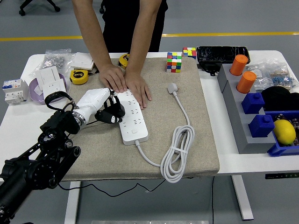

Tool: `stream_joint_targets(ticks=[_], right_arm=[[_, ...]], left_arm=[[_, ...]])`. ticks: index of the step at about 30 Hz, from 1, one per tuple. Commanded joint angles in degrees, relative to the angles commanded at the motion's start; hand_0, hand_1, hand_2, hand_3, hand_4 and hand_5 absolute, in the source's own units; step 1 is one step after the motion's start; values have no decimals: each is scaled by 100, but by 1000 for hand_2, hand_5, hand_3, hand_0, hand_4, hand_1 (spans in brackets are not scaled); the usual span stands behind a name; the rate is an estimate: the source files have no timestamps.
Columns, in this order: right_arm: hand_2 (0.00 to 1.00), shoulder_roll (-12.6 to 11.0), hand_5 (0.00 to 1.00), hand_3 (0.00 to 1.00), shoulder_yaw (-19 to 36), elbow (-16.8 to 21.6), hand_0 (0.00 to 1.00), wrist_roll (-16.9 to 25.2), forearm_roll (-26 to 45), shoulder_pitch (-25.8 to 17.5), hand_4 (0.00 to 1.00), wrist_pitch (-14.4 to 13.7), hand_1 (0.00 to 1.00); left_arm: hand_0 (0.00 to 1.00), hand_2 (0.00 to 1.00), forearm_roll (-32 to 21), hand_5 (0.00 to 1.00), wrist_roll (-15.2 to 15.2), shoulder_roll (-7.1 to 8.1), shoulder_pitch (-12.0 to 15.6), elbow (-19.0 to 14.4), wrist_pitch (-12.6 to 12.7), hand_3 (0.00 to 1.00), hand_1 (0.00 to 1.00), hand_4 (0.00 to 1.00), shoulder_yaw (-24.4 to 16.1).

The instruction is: Pick up the plug,place it near the board,insert it into the board,press the button

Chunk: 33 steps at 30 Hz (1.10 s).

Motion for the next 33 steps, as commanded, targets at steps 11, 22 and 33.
stream_joint_targets(ticks=[11,22,33], right_arm=[[712,4,998,752,-10,0,793,3,8,-5,998,0,702],[711,10,998,751,36,0,793,-6,-8,9,998,0,702],[712,20,998,751,24,0,793,4,16,16,998,-3,702]], left_arm=[[354,236,0,108,66,130,88,-434,-163,355,192,641,-113],[351,244,0,115,81,310,239,-568,-245,369,204,646,-738],[525,544,0,355,54,254,364,-203,-441,536,567,900,-833]])
